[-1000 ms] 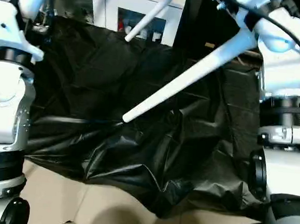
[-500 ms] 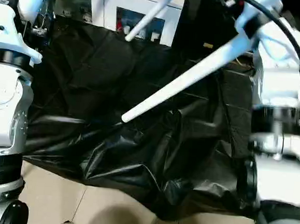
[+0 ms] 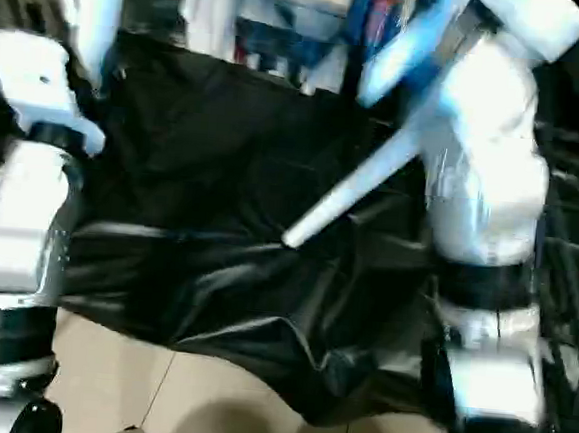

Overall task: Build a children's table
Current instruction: Flip table

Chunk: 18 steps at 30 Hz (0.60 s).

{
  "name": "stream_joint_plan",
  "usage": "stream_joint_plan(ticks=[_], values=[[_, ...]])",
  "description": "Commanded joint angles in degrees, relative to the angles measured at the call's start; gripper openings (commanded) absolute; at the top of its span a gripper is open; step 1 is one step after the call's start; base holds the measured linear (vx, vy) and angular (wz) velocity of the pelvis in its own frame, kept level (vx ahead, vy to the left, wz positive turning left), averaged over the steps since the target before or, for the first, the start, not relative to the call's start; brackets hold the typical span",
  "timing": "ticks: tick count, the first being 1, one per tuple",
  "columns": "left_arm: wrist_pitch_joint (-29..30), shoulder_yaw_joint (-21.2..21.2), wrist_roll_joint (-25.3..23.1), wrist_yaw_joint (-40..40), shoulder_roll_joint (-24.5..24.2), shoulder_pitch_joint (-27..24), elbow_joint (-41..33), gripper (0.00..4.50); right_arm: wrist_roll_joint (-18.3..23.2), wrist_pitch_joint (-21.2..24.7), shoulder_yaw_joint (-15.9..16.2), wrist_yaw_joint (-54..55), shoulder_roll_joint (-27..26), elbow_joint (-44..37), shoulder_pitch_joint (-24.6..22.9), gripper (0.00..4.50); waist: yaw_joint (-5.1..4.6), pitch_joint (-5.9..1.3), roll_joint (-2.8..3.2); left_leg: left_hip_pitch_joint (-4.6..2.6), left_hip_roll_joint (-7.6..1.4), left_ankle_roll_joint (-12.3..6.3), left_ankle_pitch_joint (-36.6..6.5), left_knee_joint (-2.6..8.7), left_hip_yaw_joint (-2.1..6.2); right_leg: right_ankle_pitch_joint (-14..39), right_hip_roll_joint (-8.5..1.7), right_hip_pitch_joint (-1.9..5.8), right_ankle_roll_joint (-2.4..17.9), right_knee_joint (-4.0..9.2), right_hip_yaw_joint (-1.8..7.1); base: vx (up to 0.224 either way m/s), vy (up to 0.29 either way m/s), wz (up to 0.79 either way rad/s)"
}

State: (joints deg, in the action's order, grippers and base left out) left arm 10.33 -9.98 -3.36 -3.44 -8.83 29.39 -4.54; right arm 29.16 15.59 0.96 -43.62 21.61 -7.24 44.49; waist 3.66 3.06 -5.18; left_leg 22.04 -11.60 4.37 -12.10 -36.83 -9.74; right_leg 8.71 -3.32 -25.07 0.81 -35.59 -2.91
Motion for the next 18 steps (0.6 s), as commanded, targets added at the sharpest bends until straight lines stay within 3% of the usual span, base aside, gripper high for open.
stream_joint_plan(ticks=[1, 3, 4, 6, 9, 11, 12, 17, 18], values=[[-0.25, 0.69, 1.15, 0.01, 0.42, 0.75, -0.79, 1.90, -3.02, 1.11, 2.22, 1.11, -0.18, -0.89, -2.93, 4.50, -0.20, -3.82, 0.98, -0.89, -1.41, 0.28, -11.31, 5.26, 0.41, 15.38, -3.24, 3.03, 6.47, 4.26, 2.12, 0.000, 0.000, 0.00], [-0.13, 0.59, 1.14, -0.02, 0.32, 0.61, -0.83, 1.86, -4.73, 1.33, 2.97, 4.66, -1.62, -0.10, -7.48, 4.50, -0.19, -4.01, 0.89, -0.82, -1.26, 0.54, -10.01, 5.09, 0.35, 15.48, -3.38, 2.92, 6.16, 4.34, 2.15, 0.000, 0.000, 0.00], [-0.20, 0.52, 1.06, -0.09, 0.08, 0.25, -0.60, 1.85, -7.14, 0.15, 4.18, 7.20, -2.26, 1.08, -12.46, 4.50, -0.11, -4.02, 0.96, -0.79, -1.30, 0.67, -9.79, 5.11, 0.36, 15.44, -3.47, 2.94, 6.21, 4.32, 2.16, 0.000, 0.000, 0.00], [-0.32, 0.61, 1.03, -0.35, -0.28, -0.30, -0.56, 1.84, -8.04, -0.57, 4.98, 8.21, -2.59, 1.18, -16.11, 4.50, 0.03, -4.03, 1.24, -0.96, -1.41, 0.94, -9.44, 5.24, 0.35, 14.20, -3.41, 2.94, 6.34, 4.33, 2.06, 0.000, 0.000, 0.00], [-1.91, 0.68, 1.95, -2.32, -1.24, -1.81, 0.87, 1.80, -10.68, -2.45, 5.20, 11.24, -3.71, 2.20, -21.91, 4.50, -0.14, -4.12, 1.18, -0.48, -1.32, 0.46, -8.04, 5.31, 0.40, 11.13, -3.44, 3.43, 6.77, 4.09, 2.01, 0.000, 0.000, 0.00], [-2.68, 1.04, 2.09, -3.64, -1.93, -2.69, 1.55, 1.78, -12.26, -2.45, 4.80, 13.80, -4.23, 2.58, -23.72, 4.50, -0.27, -4.14, 1.06, -0.59, -1.28, 0.37, -8.10, 5.29, 0.36, 11.35, -3.41, 3.40, 6.74, 4.05, 2.01, 0.000, 0.000, 0.00], [-3.10, 1.14, 2.32, -4.53, -2.19, -3.31, 2.19, 1.76, -12.80, -2.14, 4.44, 14.99, -4.71, 2.78, -24.74, 4.50, -0.37, -4.05, 1.27, -0.69, -1.27, 0.38, -8.37, 5.35, 0.29, 11.72, -3.34, 3.28, 6.81, 4.18, 2.02, 0.000, 0.000, 0.00], [-5.16, 1.51, 4.12, -8.25, -2.51, -5.90, 6.50, 1.68, -11.88, -0.21, 5.00, 14.85, -5.43, 1.86, -28.34, 4.50, -0.41, -3.81, 1.42, -0.88, -1.39, 0.59, -11.62, 5.73, 0.37, 14.35, -3.31, 3.16, 6.03, 4.62, 2.00, 0.000, 0.000, 0.00], [-5.88, 2.10, 4.09, -9.31, -3.12, -6.56, 8.13, 1.67, -11.89, -0.14, 5.64, 14.79, -5.52, 1.24, -29.40, 4.50, -0.37, -3.89, 1.82, -1.03, -1.46, 0.73, -11.71, 5.74, 0.44, 13.96, -3.34, 3.09, 6.08, 4.63, 2.01, 0.000, 0.000, 0.00]])
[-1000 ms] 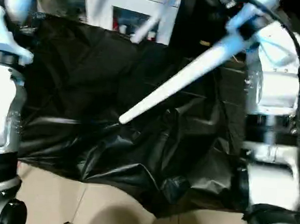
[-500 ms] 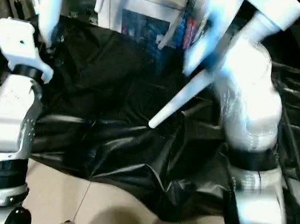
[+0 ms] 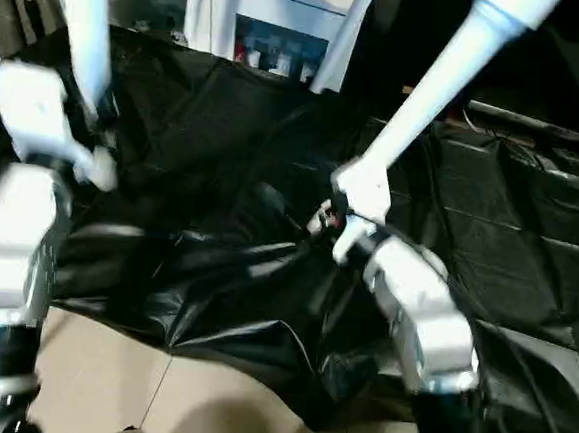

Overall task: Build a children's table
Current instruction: Flip table

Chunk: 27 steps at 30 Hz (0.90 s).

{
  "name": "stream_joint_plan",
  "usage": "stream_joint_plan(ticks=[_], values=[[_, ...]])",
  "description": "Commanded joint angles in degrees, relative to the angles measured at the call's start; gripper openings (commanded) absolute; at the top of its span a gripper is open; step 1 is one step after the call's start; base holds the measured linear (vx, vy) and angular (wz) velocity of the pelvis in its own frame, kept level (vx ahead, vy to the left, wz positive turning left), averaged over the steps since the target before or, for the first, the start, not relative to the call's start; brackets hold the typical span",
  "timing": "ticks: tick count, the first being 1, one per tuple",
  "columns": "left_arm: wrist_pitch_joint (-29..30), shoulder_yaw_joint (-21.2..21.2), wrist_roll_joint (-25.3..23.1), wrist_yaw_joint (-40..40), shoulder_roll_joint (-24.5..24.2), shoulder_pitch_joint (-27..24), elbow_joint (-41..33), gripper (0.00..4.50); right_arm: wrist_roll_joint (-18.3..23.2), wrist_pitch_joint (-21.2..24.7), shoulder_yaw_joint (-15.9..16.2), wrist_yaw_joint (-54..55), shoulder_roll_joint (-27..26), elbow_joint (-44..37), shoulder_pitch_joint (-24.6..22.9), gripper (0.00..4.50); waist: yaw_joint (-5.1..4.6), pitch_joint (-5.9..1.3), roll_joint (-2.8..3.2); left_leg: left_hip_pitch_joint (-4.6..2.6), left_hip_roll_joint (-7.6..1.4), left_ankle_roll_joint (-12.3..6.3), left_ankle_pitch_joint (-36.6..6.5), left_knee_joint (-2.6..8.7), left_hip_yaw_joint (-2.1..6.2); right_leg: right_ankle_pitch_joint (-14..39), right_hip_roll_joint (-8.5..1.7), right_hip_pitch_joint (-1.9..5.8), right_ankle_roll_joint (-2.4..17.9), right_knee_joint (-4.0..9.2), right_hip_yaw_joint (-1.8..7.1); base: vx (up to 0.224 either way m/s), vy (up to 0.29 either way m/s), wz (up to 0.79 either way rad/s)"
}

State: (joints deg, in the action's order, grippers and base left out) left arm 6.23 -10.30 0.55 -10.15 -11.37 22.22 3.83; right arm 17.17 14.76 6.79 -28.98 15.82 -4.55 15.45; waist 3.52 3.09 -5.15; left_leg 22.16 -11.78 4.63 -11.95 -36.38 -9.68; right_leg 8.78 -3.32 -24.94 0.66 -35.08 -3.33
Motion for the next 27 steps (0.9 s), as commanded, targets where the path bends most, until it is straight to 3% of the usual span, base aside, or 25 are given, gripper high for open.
stream_joint_plan(ticks=[1, 13, 17, 19, 22, 23, 24, 25, 27], values=[[-2.29, 2.58, 0.17, -2.93, -0.92, 0.33, 0.88, 1.66, -0.38, 0.45, 0.25, 0.17, 0.27, -1.75, -0.86, 4.50, -0.35, -3.86, 1.68, -1.02, -1.28, 0.56, -12.20, 5.39, 0.42, 13.63, -3.34, 3.08, 6.19, 4.14, 2.41, 0.000, 0.000, 0.00], [-6.81, 1.82, 3.59, -10.75, -4.91, -1.32, 9.42, 1.64, -2.04, 0.70, 1.68, 2.24, -1.25, -4.60, -4.01, 4.50, -0.56, -3.58, 1.55, -1.26, -1.45, 1.56, -15.19, 5.80, 0.56, 17.61, -3.66, 2.95, 5.51, 4.42, 2.54, 0.000, 0.000, 0.00], [-7.81, 1.77, 3.42, -11.26, -5.92, -1.74, 10.49, 1.64, -1.98, -1.81, -0.74, 4.60, -3.08, -4.13, -4.44, 4.50, -0.73, -3.57, 1.36, -1.29, -1.43, 1.68, -15.20, 5.79, 0.49, 17.84, -3.69, 2.85, 5.58, 4.43, 2.55, 0.000, 0.000, 0.00], [-8.22, 1.31, 3.16, -10.26, -5.98, -2.16, 10.80, 1.64, -0.99, -3.25, -2.89, 5.57, -3.89, -3.43, -4.94, 4.50, -0.80, -3.56, 1.68, -1.41, -1.55, 2.04, -15.56, 5.89, 0.53, 17.53, -3.71, 2.78, 5.67, 4.38, 2.59, 0.000, 0.000, 0.00], [-7.64, 0.65, 4.26, -10.34, -5.82, -3.06, 10.19, 1.64, -0.65, -3.47, -3.25, 5.13, -3.71, -3.37, -5.49, 4.50, -0.85, -3.55, 1.75, -1.37, -1.47, 2.02, -15.71, 5.89, 0.51, 17.02, -3.65, 2.90, 5.83, 4.28, 2.60, 0.000, 0.000, 0.00], [-7.61, 0.49, 4.40, -10.25, -5.80, -3.31, 10.01, 1.99, -0.65, -3.55, -3.28, 5.01, -3.63, -3.37, -5.64, 4.50, -0.86, -3.55, 2.14, -1.37, -1.48, 2.07, -15.78, 5.92, 0.56, 16.72, -3.67, 2.92, 5.97, 4.21, 2.62, 0.000, 0.000, 0.00], [-7.40, -0.02, 5.51, -10.45, -5.70, -4.20, 9.39, 2.20, -0.64, -3.76, -3.36, 4.71, -3.41, -3.51, -6.20, 4.50, -1.11, -3.49, 1.73, -1.17, -1.41, 1.85, -16.02, 5.98, 0.52, 17.20, -3.64, 3.11, 5.92, 4.37, 2.56, 0.000, 0.000, 0.00], [-6.83, -0.27, 6.66, -11.17, -5.63, -5.29, 8.34, 2.20, -0.50, -3.78, -3.41, 4.58, -3.36, -3.86, -6.71, 4.50, -1.26, -3.51, 1.71, -1.22, -1.38, 1.71, -16.64, 5.92, 0.50, 18.42, -3.74, 3.07, 5.86, 4.48, 2.59, 0.000, 0.000, 0.00], [-6.07, -0.75, 8.05, -11.80, -5.48, -6.91, 6.72, 2.36, -0.24, -3.73, -3.39, 4.42, -3.37, -4.50, -7.46, 4.50, -1.40, -3.41, 2.52, -1.31, -1.34, 1.67, -17.40, 5.99, 0.55, 19.38, -3.67, 2.96, 5.75, 4.65, 2.61, 0.000, 0.000, 0.00]])
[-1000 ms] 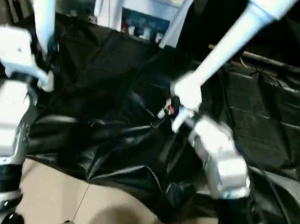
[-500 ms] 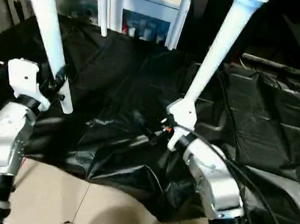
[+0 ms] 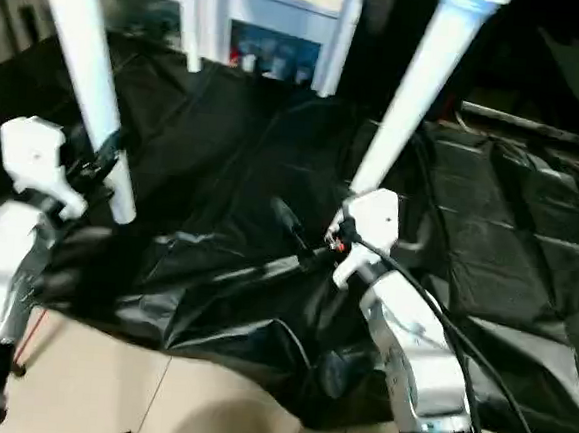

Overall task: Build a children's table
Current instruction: Flip table

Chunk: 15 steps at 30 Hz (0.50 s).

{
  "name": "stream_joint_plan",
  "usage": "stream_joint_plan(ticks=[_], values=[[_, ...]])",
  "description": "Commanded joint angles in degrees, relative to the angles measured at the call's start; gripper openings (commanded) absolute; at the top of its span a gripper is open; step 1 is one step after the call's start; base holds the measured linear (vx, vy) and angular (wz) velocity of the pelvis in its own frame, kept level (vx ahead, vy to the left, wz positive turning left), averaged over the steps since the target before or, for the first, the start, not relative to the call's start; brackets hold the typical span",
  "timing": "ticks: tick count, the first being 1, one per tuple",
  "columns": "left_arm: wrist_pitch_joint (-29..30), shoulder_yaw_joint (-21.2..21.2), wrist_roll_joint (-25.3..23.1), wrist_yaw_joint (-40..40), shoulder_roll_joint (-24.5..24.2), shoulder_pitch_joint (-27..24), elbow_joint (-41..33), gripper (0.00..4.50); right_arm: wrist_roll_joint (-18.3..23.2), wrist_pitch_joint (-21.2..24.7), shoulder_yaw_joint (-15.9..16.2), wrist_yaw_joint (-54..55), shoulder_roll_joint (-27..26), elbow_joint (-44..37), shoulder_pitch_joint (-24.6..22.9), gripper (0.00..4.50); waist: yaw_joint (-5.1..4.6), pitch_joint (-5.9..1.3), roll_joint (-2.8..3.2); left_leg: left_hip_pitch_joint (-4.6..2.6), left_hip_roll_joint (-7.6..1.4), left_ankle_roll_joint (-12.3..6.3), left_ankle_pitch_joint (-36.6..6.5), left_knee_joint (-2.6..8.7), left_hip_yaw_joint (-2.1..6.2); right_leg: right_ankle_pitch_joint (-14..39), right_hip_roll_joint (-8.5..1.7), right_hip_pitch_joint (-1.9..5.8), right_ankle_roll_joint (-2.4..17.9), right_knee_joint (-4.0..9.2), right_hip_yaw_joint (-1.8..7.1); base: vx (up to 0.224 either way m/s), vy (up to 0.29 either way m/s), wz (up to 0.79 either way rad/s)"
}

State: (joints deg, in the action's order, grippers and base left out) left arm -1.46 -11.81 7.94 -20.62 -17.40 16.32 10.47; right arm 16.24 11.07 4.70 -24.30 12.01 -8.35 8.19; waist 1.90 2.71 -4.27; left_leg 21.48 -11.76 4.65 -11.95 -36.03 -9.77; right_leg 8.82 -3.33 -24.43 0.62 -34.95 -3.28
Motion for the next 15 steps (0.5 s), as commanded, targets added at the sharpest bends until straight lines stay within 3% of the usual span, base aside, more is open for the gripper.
stream_joint_plan(ticks=[1, 3, 6, 7, 9, 11, 14, 15], values=[[2.24, -0.73, 2.68, -1.39, 0.84, -4.04, -2.64, 2.59, 1.22, -0.26, -1.29, -0.55, 0.17, -1.84, -1.50, 4.50, -0.15, -3.10, 1.35, -0.35, -1.32, 1.40, -17.81, 5.69, 0.65, 20.80, -3.70, 2.76, 5.50, 4.65, 2.56, 0.000, 0.000, 0.00], [2.49, -2.15, 4.19, -1.48, 0.73, -6.79, -4.79, 2.73, 1.55, -0.72, -1.48, -0.54, -0.33, -2.44, -2.57, 4.50, -0.21, -3.13, 1.53, -0.50, -1.34, 0.87, -17.97, 5.61, 0.57, 22.00, -3.74, 2.48, 5.45, 4.90, 2.67, 0.000, 0.000, 0.00], [2.88, -3.07, 5.59, -2.10, 0.51, -9.26, -7.14, 2.92, 1.72, -1.30, -1.93, -0.46, -0.62, -2.39, -3.31, 4.50, -0.16, -2.99, 1.42, -0.72, -1.30, 0.23, -18.35, 5.64, 0.47, 23.72, -3.44, 2.11, 4.76, 5.35, 2.57, 0.000, 0.000, 0.00], [3.36, -3.47, 7.05, -2.65, 0.73, -10.45, -8.96, 3.13, 1.59, -1.52, -2.22, -0.17, -0.67, -2.00, -3.26, 4.50, -0.10, -2.79, 1.13, -0.78, -1.46, 0.25, -19.07, 5.82, 0.52, 24.73, -3.38, 1.99, 4.51, 5.53, 2.43, 0.000, 0.000, 0.00], [3.84, -3.55, 8.31, -3.41, 0.85, -11.43, -10.40, 3.27, 1.48, -1.75, -2.43, 0.05, -0.70, -1.66, -3.10, 4.50, -0.05, -2.59, 1.39, -0.85, -1.48, 0.56, -20.37, 5.93, 0.64, 26.44, -3.42, 1.85, 4.17, 5.57, 2.37, 0.000, 0.000, 0.00], [5.12, -2.67, 10.72, -5.83, 0.56, -13.88, -13.34, 3.48, 1.20, -2.34, -2.89, 0.59, -0.80, -1.09, -2.60, 4.50, -0.22, -2.40, 0.97, -0.80, -1.41, 0.79, -21.74, 6.08, 0.74, 29.23, -3.45, 1.80, 3.07, 5.84, 2.23, 0.000, 0.000, 0.00], [7.92, -0.42, 12.73, -9.21, -0.67, -17.50, -17.20, 3.61, 0.80, -2.32, -3.29, 0.86, -0.39, -0.81, -2.17, 4.50, -0.36, -2.38, 1.13, -1.02, -1.37, 1.25, -23.05, 6.00, 0.88, 31.65, -3.50, 1.53, 1.86, 5.94, 2.30, 0.000, 0.000, 0.00], [11.37, 2.80, 14.29, -13.13, -2.50, -21.75, -21.53, 3.72, -0.27, -2.73, -4.47, 2.36, 0.04, 0.71, -0.97, 4.50, -0.38, -2.36, 0.82, -0.77, -1.44, 1.29, -22.74, 6.13, 1.00, 32.03, -3.68, 1.68, 1.69, 5.76, 2.38, 0.000, 0.000, 0.00]])
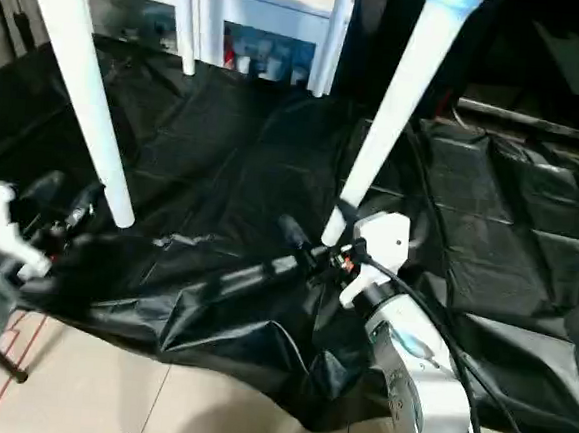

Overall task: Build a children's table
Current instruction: Flip table

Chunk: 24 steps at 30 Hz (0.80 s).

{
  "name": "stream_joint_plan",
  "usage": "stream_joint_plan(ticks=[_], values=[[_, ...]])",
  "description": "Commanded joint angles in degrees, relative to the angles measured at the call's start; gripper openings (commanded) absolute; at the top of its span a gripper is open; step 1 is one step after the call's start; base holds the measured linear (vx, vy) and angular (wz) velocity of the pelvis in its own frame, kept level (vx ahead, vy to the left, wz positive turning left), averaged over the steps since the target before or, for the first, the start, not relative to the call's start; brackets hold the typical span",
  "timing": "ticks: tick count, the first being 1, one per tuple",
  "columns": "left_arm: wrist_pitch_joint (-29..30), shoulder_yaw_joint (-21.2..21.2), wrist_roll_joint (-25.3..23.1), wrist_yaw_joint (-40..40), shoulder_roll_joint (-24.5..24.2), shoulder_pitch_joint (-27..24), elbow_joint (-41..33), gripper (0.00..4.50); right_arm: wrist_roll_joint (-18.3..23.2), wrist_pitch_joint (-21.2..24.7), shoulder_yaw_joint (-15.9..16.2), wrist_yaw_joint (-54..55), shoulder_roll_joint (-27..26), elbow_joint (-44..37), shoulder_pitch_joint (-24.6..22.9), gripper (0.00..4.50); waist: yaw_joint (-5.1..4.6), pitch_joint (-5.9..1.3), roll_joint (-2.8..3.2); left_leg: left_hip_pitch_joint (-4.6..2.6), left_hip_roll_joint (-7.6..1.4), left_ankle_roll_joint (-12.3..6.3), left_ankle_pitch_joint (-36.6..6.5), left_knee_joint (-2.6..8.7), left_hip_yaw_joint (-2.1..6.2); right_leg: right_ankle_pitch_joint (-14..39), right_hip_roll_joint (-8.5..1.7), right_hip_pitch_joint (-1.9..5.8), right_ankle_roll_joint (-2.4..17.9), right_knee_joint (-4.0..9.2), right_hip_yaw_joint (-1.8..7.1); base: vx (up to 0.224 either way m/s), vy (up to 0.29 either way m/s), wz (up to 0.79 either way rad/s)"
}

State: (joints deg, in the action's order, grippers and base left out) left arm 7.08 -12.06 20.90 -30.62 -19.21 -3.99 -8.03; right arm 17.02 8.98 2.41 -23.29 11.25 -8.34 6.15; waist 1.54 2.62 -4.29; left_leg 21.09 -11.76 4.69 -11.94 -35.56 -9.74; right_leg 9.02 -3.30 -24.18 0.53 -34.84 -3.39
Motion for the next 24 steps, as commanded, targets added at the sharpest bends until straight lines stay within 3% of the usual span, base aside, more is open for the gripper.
stream_joint_plan(ticks=[1, 2, 4, 5, 12, 13, 14, 16, 17, 20, 21, 22, 23, 24], values=[[2.83, 3.05, 1.32, -3.12, -0.68, -1.44, -3.03, 3.85, -1.05, -0.65, -2.17, 1.35, 0.80, 0.70, 1.06, 4.50, -0.11, -2.25, 0.95, -0.22, -1.45, 1.28, -22.62, 5.81, 1.04, 31.80, -3.72, 1.56, 1.78, 5.61, 2.49, 0.000, 0.000, 0.00], [6.04, 6.21, 1.92, -5.04, -2.01, -3.53, -6.41, 3.99, -2.02, -1.52, -3.93, 3.87, 0.66, 3.51, 3.37, 4.50, -0.04, -2.26, 0.83, -0.74, -1.43, 1.49, -22.71, 5.58, 0.79, 31.66, -3.47, 0.89, 1.62, 5.59, 2.59, 0.000, 0.000, 0.00], [7.52, 7.71, 2.14, -5.38, -2.42, -3.64, -7.85, 4.15, -3.00, -2.44, -4.87, 5.64, 0.62, 5.77, 5.21, 4.50, -0.13, -2.16, 0.80, -0.63, -1.32, 1.62, -23.00, 5.69, 0.77, 31.64, -3.34, 1.01, 1.63, 5.68, 2.45, 0.000, 0.000, 0.00], [8.19, 8.40, 2.20, -5.26, -2.55, -3.44, -8.83, 4.25, -2.70, -3.24, -5.58, 6.22, 0.27, 7.42, 6.47, 4.50, -0.11, -2.18, 0.44, -0.90, -1.26, 1.58, -23.04, 5.52, 0.57, 31.76, -3.28, 0.76, 1.45, 5.89, 2.46, 0.000, 0.000, 0.00], [10.16, 8.99, 2.09, -3.05, -2.15, -2.78, -11.75, 4.47, -2.04, -6.24, -8.15, 8.20, -0.75, 17.43, 13.25, 4.50, -0.07, -2.35, 0.24, -0.46, -1.06, 1.64, -21.12, 5.51, 0.64, 30.45, -3.36, 1.37, 1.02, 5.58, 2.32, 0.000, 0.000, 0.00], [10.72, 8.99, 2.31, -2.90, -2.29, -2.96, -12.36, 4.47, -2.18, -7.07, -8.30, 7.94, -0.81, 19.80, 14.65, 4.50, -0.18, -2.50, 0.35, -0.31, -1.10, 1.64, -20.09, 5.50, 0.65, 28.61, -3.37, 1.57, 1.76, 5.22, 2.32, 0.000, 0.000, 0.00], [11.93, 8.91, 2.80, -2.72, -2.81, -3.68, -13.87, 4.47, -2.56, -9.65, -8.48, 6.30, -0.69, 28.01, 19.49, 4.50, 0.12, -2.54, 0.57, -0.39, -1.10, 1.56, -19.67, 5.47, 0.56, 27.41, -3.37, 1.56, 2.09, 5.16, 2.39, 0.000, 0.000, 0.00], [12.39, 8.88, 2.96, -2.70, -3.02, -3.92, -14.37, 4.47, -2.62, -10.65, -8.51, 5.34, -0.59, 31.36, 21.48, 4.50, -0.36, -2.54, 0.39, -0.01, -1.04, 1.50, -19.63, 5.58, 0.76, 26.76, -3.29, 1.92, 3.23, 4.79, 2.22, 0.000, 0.000, 0.00], [12.78, 8.75, 3.10, -2.67, -3.20, -4.27, -14.90, 4.47, -1.94, -10.99, -8.52, 3.10, -0.53, 35.50, 24.08, 4.50, -0.11, -2.68, 0.84, -0.36, -1.04, 1.39, -19.16, 5.28, 0.49, 25.17, -3.37, 1.64, 4.12, 4.75, 2.39, 0.000, 0.000, 0.00], [13.68, 8.52, 3.49, -3.00, -3.95, -5.28, -16.07, 4.47, -1.54, -10.98, -7.35, -4.69, 0.38, 46.17, 30.98, 4.50, -0.11, -2.83, 0.79, -0.19, -1.13, 0.40, -17.53, 5.11, 0.25, 20.60, -3.23, 2.11, 7.11, 4.22, 2.42, 0.000, 0.000, 0.00], [14.02, 8.69, 3.55, -3.27, -4.40, -5.63, -16.52, 4.47, -1.06, -9.57, -6.79, -9.68, 1.27, 49.42, 33.24, 4.50, 0.00, -2.90, 0.38, -0.08, -1.21, 0.12, -16.42, 5.08, 0.22, 19.23, -3.26, 2.31, 7.61, 4.04, 2.40, 0.000, 0.000, 0.00], [14.13, 8.75, 3.54, -3.35, -4.54, -5.71, -16.68, 4.47, -0.93, -9.11, -6.62, -11.10, 1.59, 50.23, 33.81, 4.50, 0.21, -2.96, 0.64, -0.15, -1.29, -0.15, -15.71, 5.09, 0.26, 17.87, -3.26, 2.39, 8.41, 3.70, 2.40, 0.000, 0.000, 0.00], [14.39, 8.71, 3.59, -3.22, -4.56, -5.78, -17.02, 4.47, -0.82, -8.95, -6.27, -13.59, 2.10, 51.27, 34.44, 4.50, 0.66, -2.92, 0.42, -0.32, -1.48, -0.64, -13.31, 5.00, -0.08, 13.98, -3.25, 2.43, 9.77, 3.49, 2.42, 0.000, 0.000, 0.00], [14.39, 8.71, 3.59, -3.22, -4.56, -5.78, -17.02, 4.47, -0.82, -8.95, -6.27, -13.59, 2.10, 51.27, 34.44, 4.50, 0.76, -2.84, 0.51, -0.16, -1.41, -0.73, -12.84, 5.07, 0.00, 13.85, -3.26, 2.67, 9.95, 3.36, 2.38, 0.000, 0.000, 0.00]])
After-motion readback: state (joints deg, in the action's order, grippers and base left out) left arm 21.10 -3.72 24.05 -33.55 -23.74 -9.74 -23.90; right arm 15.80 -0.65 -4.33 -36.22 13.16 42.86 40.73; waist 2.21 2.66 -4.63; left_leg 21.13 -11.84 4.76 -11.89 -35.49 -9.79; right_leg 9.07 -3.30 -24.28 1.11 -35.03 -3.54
